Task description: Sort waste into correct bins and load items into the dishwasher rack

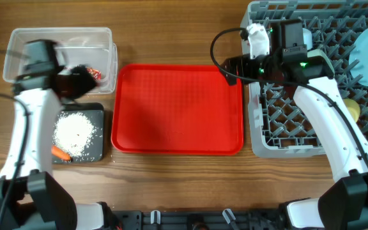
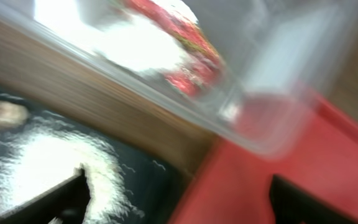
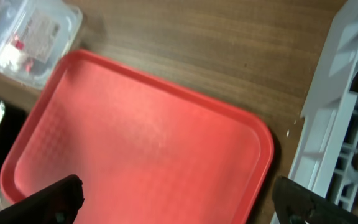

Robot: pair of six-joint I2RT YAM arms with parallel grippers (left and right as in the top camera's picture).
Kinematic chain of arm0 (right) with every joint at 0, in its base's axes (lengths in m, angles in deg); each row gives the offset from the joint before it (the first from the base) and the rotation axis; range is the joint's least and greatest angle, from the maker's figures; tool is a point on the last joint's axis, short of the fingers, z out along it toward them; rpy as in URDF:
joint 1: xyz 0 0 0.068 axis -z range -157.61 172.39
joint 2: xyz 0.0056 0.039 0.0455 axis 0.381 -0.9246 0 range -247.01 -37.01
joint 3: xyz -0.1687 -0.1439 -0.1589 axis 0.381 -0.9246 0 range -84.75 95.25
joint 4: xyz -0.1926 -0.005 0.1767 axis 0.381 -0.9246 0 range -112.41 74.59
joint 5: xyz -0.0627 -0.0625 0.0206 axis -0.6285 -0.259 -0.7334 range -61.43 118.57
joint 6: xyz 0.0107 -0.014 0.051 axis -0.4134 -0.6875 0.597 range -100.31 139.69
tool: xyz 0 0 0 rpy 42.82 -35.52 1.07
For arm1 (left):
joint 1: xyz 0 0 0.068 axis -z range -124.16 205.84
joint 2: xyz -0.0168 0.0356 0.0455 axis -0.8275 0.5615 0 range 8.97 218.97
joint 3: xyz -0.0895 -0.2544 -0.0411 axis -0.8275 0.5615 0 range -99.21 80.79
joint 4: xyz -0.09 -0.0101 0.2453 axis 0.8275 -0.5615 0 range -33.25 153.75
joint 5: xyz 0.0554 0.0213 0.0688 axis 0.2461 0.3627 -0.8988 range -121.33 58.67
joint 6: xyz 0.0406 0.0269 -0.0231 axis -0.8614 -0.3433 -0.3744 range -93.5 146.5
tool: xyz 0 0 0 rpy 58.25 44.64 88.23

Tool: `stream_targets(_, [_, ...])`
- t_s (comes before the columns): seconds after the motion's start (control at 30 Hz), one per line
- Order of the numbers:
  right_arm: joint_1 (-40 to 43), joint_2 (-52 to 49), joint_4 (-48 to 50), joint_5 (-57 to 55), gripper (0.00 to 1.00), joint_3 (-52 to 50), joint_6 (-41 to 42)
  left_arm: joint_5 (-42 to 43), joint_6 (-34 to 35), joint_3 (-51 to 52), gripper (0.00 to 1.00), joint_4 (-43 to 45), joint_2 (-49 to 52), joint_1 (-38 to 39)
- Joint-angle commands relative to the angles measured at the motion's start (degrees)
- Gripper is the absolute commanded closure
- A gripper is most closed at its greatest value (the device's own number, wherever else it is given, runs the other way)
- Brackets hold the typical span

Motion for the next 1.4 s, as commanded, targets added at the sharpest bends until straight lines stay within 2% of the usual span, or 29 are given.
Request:
stream_targets(0.0, [0.94,0.68,-0.15,-0.83,0.0,-0.04,3.54,2.62,-3.85,-0.2,0.0,-6.1,0.09,6.97])
stream_targets(0.2, [6.14,0.68,-12.09,-3.41,0.0,-0.04,8.24,2.62,-3.82,-0.2,0.0,-20.28,0.07,9.29])
stream_targets(0.37, [10.25,1.11,-19.74,-3.41,0.0,-0.07,8.63,2.64,-6.19,0.31,0.0,-25.79,-1.11,9.14])
stream_targets(0.5, [10.62,3.76,-22.45,-7.15,0.0,-0.2,8.33,2.64,-6.38,2.6,0.0,-23.39,-5.81,9.14])
stream_targets(0.6, [10.54,10.25,-20.63,-8.94,0.0,-2.89,7.48,2.67,-6.34,6.27,0.0,-19.12,-14.19,9.18])
stream_targets(0.87, [10.54,37.73,-7.23,-10.21,0.0,-20.83,4.68,2.69,-4.04,17.62,0.0,-7.21,-40.11,9.25])
stream_targets(1.03, [10.54,50.12,-7.15,-12.39,0.0,-26.62,4.7,2.67,-1.81,19.37,0.0,-4.17,-50.23,9.25])
stream_targets(1.17, [10.54,54.34,-10.58,-12.39,0.0,-26.64,4.68,2.67,-1.84,19.37,0.0,-4.74,-54.34,9.25])
stream_targets(1.37, [10.54,54.03,-11.15,-12.39,0.0,-26.64,4.66,2.67,-1.84,19.37,0.0,-5.05,-55.21,9.25])
